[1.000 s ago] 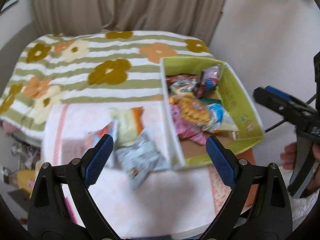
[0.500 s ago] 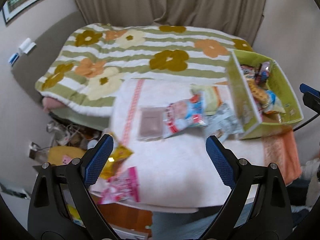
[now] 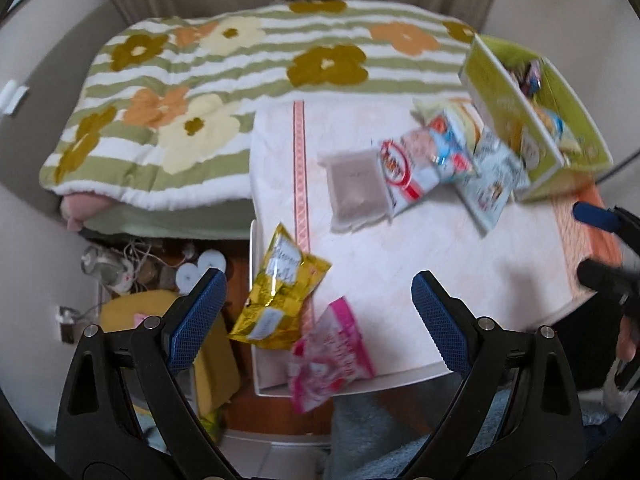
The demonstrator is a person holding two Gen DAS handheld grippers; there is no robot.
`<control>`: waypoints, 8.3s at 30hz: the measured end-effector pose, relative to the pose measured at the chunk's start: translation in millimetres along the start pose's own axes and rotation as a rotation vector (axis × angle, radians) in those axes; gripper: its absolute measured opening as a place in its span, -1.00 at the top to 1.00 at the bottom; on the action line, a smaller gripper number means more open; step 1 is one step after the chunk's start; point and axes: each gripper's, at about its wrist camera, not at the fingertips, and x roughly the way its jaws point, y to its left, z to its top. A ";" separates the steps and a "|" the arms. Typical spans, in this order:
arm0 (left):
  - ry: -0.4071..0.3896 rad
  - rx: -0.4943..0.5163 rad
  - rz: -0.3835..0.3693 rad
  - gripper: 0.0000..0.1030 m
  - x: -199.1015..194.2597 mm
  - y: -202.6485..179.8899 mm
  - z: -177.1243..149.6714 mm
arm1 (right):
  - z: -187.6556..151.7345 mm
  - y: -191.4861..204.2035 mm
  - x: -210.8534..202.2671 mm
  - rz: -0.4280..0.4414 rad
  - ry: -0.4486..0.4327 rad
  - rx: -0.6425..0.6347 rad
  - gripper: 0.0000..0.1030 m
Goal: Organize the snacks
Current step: 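Move both tools back to the gold bag and pink candy bag, then grasp the gold bag with the left tool while the right tool grasps the pink candy bag, then carry both bags over the box and open both tools to drop them, then move both tools back to the brown packet and Oishi shrimp flakes bag, then grasp the brown square packet with the left tool while the right tool grasps the Oishi bag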
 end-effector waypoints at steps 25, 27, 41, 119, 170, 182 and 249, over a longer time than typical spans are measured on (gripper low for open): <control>0.260 0.298 -0.029 -0.42 131.6 18.5 -14.8 | -63.2 69.9 157.4 0.058 0.277 0.183 -0.98; 0.259 0.324 -0.001 -0.41 134.4 15.7 -15.5 | -64.3 71.8 162.4 0.058 0.287 0.181 -0.99; 0.219 0.392 0.096 0.08 127.6 15.0 -19.2 | -59.0 77.9 178.4 0.033 0.249 0.150 -0.99; -0.103 0.204 -0.280 0.13 83.4 -372.5 177.7 | 37.2 -306.0 -155.1 -0.315 -0.196 0.261 0.22; -0.248 -0.098 -0.019 -0.81 -12.1 -204.9 61.5 | 35.8 -226.1 -152.6 -0.151 -0.276 0.066 -0.94; -0.179 -0.193 0.020 -0.82 14.2 -93.1 54.9 | 64.1 -135.0 -82.4 -0.104 -0.190 -0.012 -0.94; 0.192 -0.098 -0.129 -0.21 202.4 -12.4 74.5 | 86.8 -61.3 168.7 -0.232 0.148 0.101 -0.15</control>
